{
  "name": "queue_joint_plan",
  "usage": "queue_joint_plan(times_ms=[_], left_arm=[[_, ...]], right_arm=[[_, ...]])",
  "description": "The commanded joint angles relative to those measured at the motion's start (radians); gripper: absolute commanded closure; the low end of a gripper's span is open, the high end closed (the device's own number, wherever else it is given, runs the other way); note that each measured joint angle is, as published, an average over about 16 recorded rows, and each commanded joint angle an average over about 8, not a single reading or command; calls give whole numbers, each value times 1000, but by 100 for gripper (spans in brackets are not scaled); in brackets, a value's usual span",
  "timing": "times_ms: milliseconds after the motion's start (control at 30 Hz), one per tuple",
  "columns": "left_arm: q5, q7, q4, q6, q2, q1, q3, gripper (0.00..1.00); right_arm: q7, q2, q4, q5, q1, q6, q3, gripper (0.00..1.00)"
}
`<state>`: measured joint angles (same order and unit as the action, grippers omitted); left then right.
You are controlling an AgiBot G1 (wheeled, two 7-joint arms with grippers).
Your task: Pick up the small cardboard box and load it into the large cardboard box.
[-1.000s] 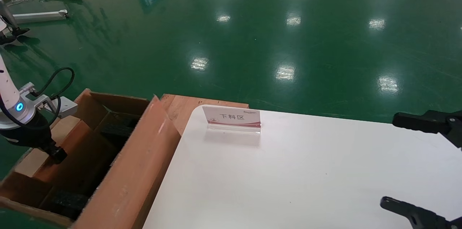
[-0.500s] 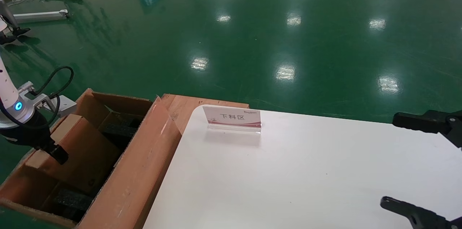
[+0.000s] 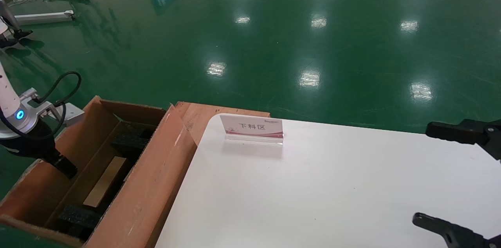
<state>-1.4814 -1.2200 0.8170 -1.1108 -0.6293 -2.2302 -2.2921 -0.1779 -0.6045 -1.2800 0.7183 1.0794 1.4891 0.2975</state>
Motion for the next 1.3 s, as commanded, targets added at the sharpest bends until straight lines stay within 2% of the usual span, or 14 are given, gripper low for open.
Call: queue_joint_plan(times_ms=[33,233,500,600,833,967,1300], left_arm=[[3,17,16,14,3,-10,8,0],[-22,67,216,104,81,-97,41,0],[-6,125,490,237,244,-182,96,0],[7,148,534,265,277,-189,107,0],[38,186,551,272,290,-158,150,0],[75,230,549,241,279,-91,245,0],[196,374,534,129,232,132,561,0]], right_arm=[[0,0,0,0,0,0,0,0],[0,0,0,0,0,0,0,0],[1,0,1,0,0,0,1,0],[1,0,1,0,0,0,1,0],[1,0,1,0,0,0,1,0],[1,0,1,0,0,0,1,0],[1,0,2,0,1,0,1,0]])
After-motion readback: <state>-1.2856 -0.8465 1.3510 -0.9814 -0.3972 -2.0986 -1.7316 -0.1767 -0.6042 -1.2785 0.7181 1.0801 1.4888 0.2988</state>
